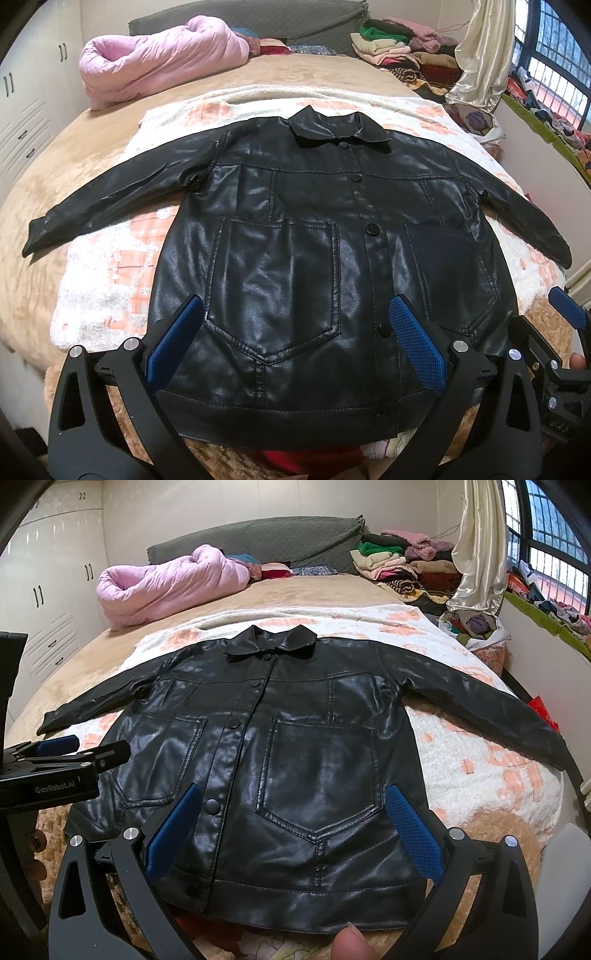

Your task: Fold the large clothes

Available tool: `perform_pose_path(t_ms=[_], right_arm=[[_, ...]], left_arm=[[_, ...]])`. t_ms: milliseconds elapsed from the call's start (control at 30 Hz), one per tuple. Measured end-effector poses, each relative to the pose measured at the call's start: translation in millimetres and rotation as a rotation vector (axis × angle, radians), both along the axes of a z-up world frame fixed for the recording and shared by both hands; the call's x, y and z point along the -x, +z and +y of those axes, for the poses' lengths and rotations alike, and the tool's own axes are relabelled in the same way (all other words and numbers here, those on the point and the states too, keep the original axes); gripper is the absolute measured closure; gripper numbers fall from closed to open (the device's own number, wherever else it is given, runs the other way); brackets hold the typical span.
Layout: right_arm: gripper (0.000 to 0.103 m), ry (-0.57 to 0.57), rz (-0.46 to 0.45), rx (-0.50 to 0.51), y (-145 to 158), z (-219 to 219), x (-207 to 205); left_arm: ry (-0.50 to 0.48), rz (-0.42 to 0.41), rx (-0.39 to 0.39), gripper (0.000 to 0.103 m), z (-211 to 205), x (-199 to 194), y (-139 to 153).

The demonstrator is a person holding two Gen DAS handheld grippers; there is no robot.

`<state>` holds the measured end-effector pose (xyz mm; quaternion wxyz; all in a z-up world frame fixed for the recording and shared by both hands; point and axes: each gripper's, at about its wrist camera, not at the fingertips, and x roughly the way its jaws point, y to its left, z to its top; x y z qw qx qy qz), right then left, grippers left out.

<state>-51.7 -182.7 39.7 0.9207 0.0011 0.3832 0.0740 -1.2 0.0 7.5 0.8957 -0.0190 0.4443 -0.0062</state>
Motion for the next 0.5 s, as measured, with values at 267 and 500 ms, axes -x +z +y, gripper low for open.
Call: perform_pose_path(t_ms=[267,500], right_arm=[[0.004,0.003,-0.005,-0.006,0.8,0.3,0.1],[0.004,0.004,-0.001,-0.011,0.4,0.6,0.4]], left_arm=[[-0.003,0.002,0.007,0.009,0.3,0.3,3.3],[-0.004,0.001,0.008,0.009,0.6,0.4,3.4]])
